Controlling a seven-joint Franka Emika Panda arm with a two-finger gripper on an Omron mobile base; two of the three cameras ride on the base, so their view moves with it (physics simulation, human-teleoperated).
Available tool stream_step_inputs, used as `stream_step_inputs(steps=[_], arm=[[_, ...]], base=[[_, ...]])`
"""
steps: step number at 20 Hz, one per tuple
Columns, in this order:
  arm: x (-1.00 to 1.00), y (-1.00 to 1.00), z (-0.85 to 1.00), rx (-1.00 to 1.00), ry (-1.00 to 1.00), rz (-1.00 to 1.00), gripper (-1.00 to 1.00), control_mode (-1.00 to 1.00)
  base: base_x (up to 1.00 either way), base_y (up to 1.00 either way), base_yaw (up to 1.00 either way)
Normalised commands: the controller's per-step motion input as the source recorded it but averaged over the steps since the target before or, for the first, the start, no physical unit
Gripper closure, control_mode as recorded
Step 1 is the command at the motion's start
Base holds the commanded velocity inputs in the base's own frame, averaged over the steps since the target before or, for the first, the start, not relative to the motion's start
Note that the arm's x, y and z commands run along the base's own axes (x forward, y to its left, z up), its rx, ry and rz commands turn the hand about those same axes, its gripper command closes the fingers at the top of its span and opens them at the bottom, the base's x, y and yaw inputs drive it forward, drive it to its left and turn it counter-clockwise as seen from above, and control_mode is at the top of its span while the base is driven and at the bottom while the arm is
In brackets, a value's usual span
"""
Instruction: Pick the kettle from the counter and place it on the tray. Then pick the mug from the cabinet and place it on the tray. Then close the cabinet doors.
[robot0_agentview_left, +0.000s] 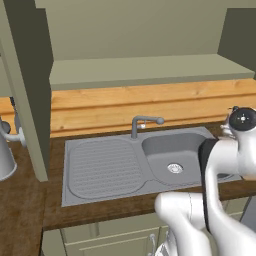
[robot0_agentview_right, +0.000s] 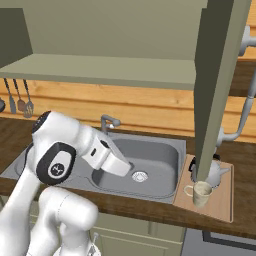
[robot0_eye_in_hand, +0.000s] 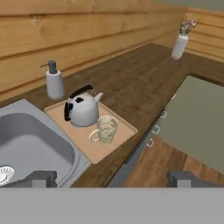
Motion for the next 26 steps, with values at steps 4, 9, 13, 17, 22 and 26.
stream_step_inputs(steps=[4, 9, 13, 17, 22, 26], arm=[[-0.27, 0.20, 0.33, 0.01, -0.02, 0.03, -1.00, -1.00], [-0.29, 0.16, 0.30, 0.00, -0.13, 0.05, -1.00, -1.00], [-0.38, 0.07, 0.34, 0.00, -0.23, 0.06, -1.00, -1.00], [-0.24, 0.15, 0.29, 0.00, -0.22, 0.02, -1.00, -1.00], [-0.19, 0.18, 0.26, 0.00, -0.21, 0.00, -1.00, -1.00], [-0.28, 0.18, 0.25, 0.00, -0.20, 0.00, -1.00, -1.00]], base=[[0.00, 0.00, 0.00], [0.00, 0.00, 0.00], [0.00, 0.00, 0.00], [0.00, 0.00, 0.00], [0.00, 0.00, 0.00], [0.00, 0.00, 0.00]])
